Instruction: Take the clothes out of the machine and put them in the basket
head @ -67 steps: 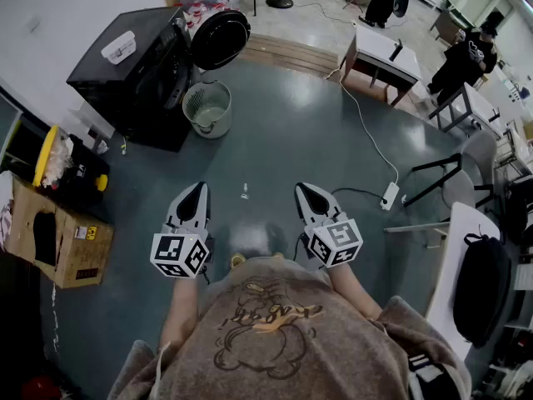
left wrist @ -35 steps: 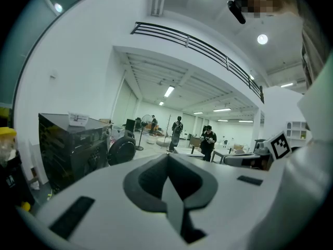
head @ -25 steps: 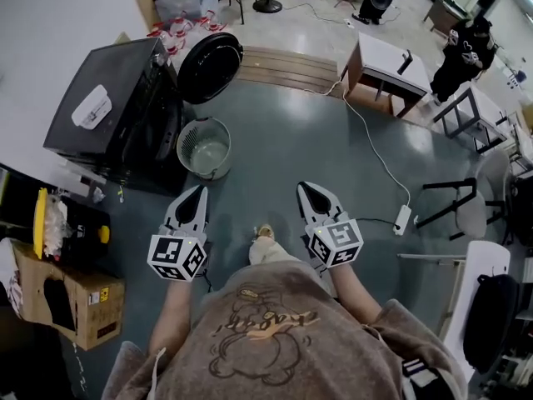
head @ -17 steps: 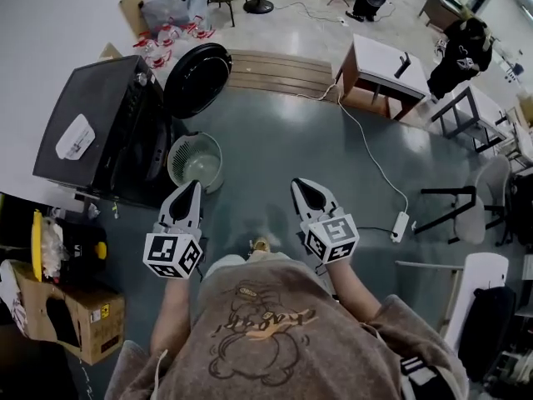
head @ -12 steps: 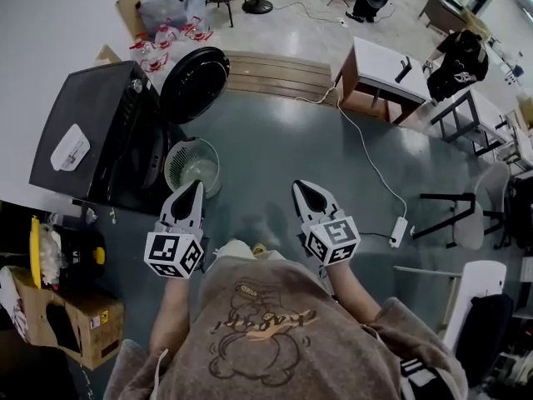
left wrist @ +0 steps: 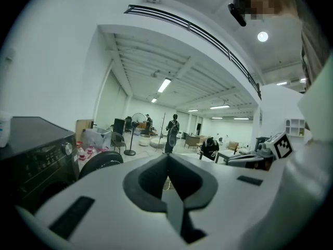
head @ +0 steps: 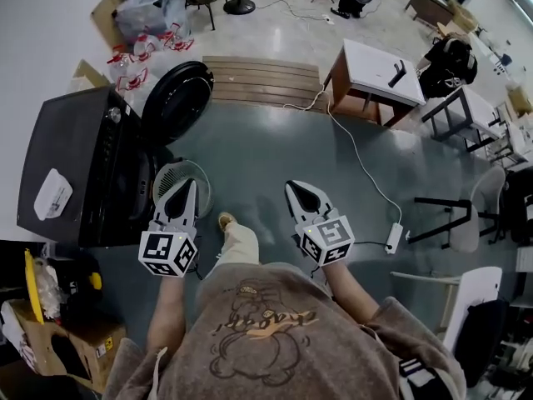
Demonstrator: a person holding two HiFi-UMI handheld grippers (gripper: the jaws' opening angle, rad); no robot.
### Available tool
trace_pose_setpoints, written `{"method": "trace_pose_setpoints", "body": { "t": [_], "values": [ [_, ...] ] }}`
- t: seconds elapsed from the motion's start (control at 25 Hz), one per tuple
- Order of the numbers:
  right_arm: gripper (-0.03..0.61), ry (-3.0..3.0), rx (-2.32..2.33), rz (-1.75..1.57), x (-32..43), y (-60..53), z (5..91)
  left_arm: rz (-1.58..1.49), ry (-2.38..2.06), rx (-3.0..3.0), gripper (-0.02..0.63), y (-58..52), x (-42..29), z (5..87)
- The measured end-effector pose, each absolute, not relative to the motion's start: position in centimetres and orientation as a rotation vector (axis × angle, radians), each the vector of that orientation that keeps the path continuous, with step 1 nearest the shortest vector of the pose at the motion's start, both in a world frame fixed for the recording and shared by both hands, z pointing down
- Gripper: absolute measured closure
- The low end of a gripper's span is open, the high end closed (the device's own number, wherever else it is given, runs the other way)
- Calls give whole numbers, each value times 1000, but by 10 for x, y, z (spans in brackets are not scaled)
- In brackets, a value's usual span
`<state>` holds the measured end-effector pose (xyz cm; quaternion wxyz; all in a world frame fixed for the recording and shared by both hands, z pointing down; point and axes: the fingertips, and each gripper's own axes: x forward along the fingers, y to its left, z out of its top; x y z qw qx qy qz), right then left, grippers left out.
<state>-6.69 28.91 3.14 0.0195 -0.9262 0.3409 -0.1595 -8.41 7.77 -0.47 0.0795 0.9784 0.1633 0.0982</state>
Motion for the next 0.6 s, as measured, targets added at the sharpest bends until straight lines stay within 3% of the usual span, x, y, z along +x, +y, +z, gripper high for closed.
{"method": "trace_pose_setpoints", "body": {
  "t": [0.32, 0.6],
  "values": [
    [581, 1310, -2806, -541, 20, 202, 27, 293, 315, 2911, 607, 11, -17, 0],
    [581, 1732, -2639, -571, 63, 83, 28, 289, 24, 2904, 607, -70, -4, 5]
  ]
}}
